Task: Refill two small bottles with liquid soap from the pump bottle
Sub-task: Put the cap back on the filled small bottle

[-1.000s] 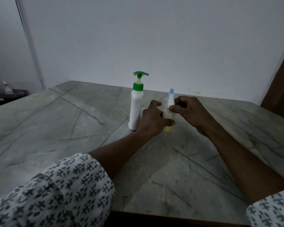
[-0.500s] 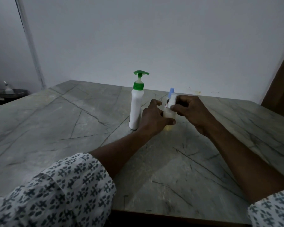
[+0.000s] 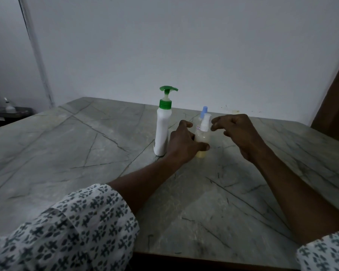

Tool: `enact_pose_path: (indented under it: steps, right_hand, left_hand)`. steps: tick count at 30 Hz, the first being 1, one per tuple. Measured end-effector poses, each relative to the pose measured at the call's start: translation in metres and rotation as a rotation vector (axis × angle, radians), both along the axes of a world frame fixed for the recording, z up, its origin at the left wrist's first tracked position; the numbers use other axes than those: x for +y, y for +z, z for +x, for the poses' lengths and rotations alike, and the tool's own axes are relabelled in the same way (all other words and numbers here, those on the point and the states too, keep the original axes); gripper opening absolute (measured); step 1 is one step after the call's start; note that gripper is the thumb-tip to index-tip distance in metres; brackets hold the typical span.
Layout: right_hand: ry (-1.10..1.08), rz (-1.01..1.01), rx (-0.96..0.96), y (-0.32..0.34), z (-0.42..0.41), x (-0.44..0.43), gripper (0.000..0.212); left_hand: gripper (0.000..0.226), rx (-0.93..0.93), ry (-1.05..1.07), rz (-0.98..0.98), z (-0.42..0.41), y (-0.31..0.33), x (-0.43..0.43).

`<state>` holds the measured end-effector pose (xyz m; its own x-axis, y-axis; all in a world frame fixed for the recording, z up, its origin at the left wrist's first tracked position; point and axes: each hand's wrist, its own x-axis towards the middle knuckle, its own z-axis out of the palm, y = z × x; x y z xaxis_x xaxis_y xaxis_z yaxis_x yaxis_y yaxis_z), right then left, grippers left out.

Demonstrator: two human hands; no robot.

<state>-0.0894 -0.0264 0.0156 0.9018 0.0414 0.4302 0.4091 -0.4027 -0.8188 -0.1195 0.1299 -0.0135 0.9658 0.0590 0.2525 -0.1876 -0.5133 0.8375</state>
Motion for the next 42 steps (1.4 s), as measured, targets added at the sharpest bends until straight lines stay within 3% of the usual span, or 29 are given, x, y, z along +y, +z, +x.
enact_pose_path:
  steps: [4,10,14,17,19,21,24,36,42]
  right_hand:
    - [0.078,-0.038,-0.010,-0.008,-0.001,0.009,0.035]
    - [0.014,-0.016,-0.033,-0.008,0.003,0.010,0.027]
    - [0.054,-0.053,-0.030,-0.009,0.000,0.010,0.034]
    - [0.014,-0.091,-0.081,-0.010,0.000,0.011,0.016]
    - [0.008,-0.072,-0.083,-0.010,0.001,0.011,0.023]
    - [0.051,-0.021,-0.040,-0.009,0.000,0.009,0.012]
    - [0.062,-0.056,-0.042,-0.010,-0.003,0.013,0.033]
    - [0.005,-0.044,-0.068,-0.013,-0.001,0.014,0.019]
    - [0.039,0.021,-0.017,-0.013,0.003,0.011,0.025]
  left_hand:
    - [0.082,0.000,0.004,0.001,0.000,0.001,-0.001]
    - [0.083,0.002,0.007,0.019,0.000,0.001,-0.002]
    - [0.081,0.002,0.012,0.025,-0.002,0.002,-0.002]
    - [0.081,-0.004,0.012,0.012,0.000,0.000,-0.002]
    - [0.082,-0.008,0.017,0.016,0.001,-0.001,-0.002]
    - [0.082,-0.005,0.014,0.017,0.002,-0.001,-0.002]
    - [0.082,0.000,0.014,0.013,0.001,0.000,-0.002]
    - [0.083,-0.013,0.011,0.013,0.003,-0.002,-0.002]
    - [0.083,-0.009,0.011,0.021,0.004,-0.001,-0.002]
